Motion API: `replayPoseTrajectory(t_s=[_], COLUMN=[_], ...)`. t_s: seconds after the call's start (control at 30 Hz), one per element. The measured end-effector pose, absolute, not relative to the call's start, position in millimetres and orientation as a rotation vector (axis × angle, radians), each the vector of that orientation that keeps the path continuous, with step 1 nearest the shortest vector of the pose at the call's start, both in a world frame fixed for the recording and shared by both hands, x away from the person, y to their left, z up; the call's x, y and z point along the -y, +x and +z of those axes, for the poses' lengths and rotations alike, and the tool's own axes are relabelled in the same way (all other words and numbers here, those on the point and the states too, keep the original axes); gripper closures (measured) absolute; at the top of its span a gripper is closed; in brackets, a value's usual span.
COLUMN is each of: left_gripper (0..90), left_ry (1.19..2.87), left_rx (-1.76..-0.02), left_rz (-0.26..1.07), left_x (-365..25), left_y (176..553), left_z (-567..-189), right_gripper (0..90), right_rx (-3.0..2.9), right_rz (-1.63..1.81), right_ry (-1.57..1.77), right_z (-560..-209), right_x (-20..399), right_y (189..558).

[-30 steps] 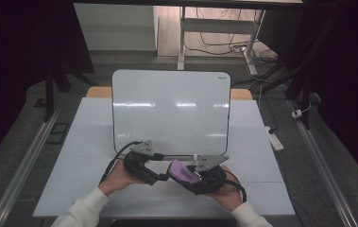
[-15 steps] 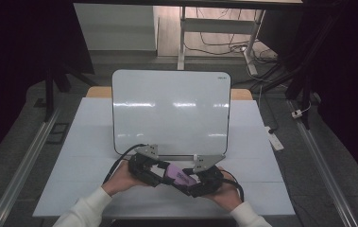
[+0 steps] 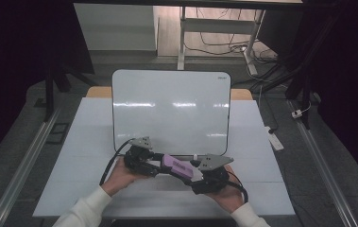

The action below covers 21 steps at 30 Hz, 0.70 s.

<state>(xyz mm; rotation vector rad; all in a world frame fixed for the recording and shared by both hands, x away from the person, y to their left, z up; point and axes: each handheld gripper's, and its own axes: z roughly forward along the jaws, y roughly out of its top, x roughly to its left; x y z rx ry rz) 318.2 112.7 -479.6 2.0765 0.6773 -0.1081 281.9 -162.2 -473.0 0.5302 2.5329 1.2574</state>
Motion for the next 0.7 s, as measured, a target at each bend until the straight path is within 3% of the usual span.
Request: replayPoseTrajectory(t_s=[0.53, 0.7], left_gripper=[39.3, 39.2], left_ry=[1.985, 1.972], left_rx=[-0.777, -0.765], left_rz=[-0.167, -0.206], left_x=[-106.2, -103.1], left_y=[326.0, 325.0], left_z=[-479.2, -478.2], right_gripper=[38.5, 45.0], right_rx=[-2.342, -2.285], right_rz=[1.029, 0.92], right_ry=[0.422, 0.369], right_z=[-479.4, -485.4], right_x=[138.2, 133.3], right_y=[265.3, 262.7])
